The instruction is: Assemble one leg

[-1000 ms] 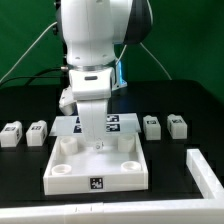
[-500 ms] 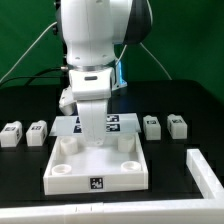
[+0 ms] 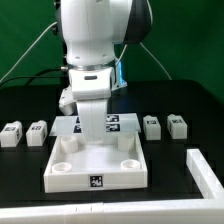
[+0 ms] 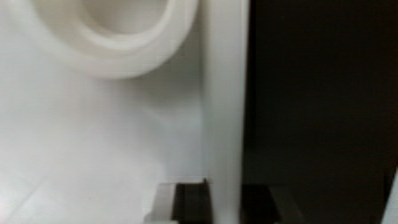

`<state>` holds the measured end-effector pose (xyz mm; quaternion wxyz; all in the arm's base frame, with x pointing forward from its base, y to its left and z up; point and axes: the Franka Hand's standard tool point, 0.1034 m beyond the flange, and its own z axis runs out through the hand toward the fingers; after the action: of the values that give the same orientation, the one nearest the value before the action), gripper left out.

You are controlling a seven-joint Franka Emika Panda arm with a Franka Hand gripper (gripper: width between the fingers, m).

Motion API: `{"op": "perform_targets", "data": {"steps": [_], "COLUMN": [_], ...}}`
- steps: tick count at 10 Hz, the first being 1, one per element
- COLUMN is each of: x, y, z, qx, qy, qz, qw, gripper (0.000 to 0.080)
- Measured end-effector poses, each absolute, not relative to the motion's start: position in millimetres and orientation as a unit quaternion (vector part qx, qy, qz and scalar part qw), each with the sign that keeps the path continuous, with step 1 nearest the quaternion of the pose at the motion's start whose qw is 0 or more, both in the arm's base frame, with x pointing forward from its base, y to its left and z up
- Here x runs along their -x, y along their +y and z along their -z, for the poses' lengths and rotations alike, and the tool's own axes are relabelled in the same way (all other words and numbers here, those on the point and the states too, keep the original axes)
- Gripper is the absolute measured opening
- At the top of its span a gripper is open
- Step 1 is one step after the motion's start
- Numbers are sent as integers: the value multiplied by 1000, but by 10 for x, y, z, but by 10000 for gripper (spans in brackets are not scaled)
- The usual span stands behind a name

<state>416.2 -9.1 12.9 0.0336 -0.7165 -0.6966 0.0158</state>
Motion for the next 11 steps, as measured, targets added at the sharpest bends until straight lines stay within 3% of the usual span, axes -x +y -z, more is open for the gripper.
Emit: {"op": "perform_targets", "data": {"steps": [2,7,11], "x": [-4175,-4776,-4962], "y": [-86,325,579], "z": [-132,-170,-140], "qx": [716,712,715], "qy": [-697,-702,-699], "qz": [-15,10,21], "qw": [33,28,29], "gripper": [61,61,61]}}
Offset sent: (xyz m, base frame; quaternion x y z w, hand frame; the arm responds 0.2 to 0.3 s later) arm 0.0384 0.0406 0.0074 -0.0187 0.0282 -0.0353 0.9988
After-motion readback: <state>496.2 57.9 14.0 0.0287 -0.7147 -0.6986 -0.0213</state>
